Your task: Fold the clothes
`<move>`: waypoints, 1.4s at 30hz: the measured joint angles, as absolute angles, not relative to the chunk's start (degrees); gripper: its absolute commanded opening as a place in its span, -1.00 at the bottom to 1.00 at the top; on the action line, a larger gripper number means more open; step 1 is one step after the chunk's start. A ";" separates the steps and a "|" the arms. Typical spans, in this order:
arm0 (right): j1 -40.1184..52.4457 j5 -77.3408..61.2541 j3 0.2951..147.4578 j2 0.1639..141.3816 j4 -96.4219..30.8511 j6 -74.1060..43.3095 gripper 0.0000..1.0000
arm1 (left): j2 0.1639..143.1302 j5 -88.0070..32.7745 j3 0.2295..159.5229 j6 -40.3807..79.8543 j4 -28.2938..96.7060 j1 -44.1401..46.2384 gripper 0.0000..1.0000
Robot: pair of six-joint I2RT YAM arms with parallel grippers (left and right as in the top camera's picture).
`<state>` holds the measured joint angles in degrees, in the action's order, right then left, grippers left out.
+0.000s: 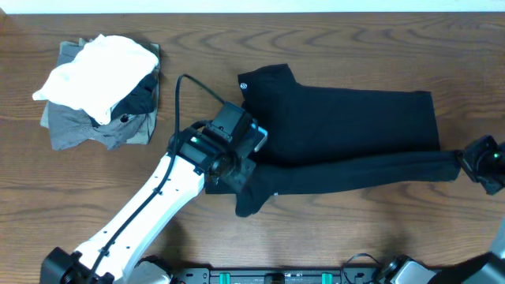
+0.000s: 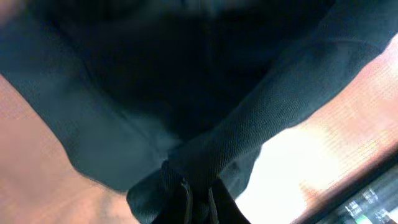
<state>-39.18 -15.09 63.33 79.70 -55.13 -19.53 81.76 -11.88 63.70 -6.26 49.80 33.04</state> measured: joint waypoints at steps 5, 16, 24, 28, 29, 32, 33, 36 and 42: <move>-38.92 -15.16 63.37 85.08 -52.60 -21.58 -0.97 | 85.65 -6.15 63.70 -10.22 42.68 33.04 -0.88; -38.92 -15.35 63.37 89.10 -48.10 -23.05 -0.51 | 93.43 2.70 63.72 -15.38 30.39 31.86 -0.49; -38.92 -15.20 63.37 89.19 -47.37 -21.91 0.10 | 93.93 4.82 63.79 -13.17 33.98 28.58 0.96; -38.92 -15.20 63.40 89.19 -51.11 -20.56 0.14 | 92.86 3.84 63.83 -8.71 39.24 26.20 0.97; -38.92 -15.22 63.40 89.19 -52.14 -19.92 0.15 | 92.33 2.63 63.86 -8.01 40.82 25.58 0.97; -38.92 -14.76 63.42 89.21 -55.68 -17.87 0.22 | 91.42 -2.24 63.88 -6.87 44.60 24.86 0.97; -38.92 -14.24 63.40 89.21 -56.58 -17.34 0.22 | 91.33 -4.36 63.88 -6.57 45.41 24.86 0.96; -38.92 -11.40 62.92 89.21 -57.10 -16.29 0.17 | 91.33 -10.17 63.68 -5.93 46.30 24.93 0.81; -38.92 -10.02 55.27 89.21 -46.02 -16.08 0.11 | 91.77 -15.57 59.86 -5.19 44.71 24.95 0.42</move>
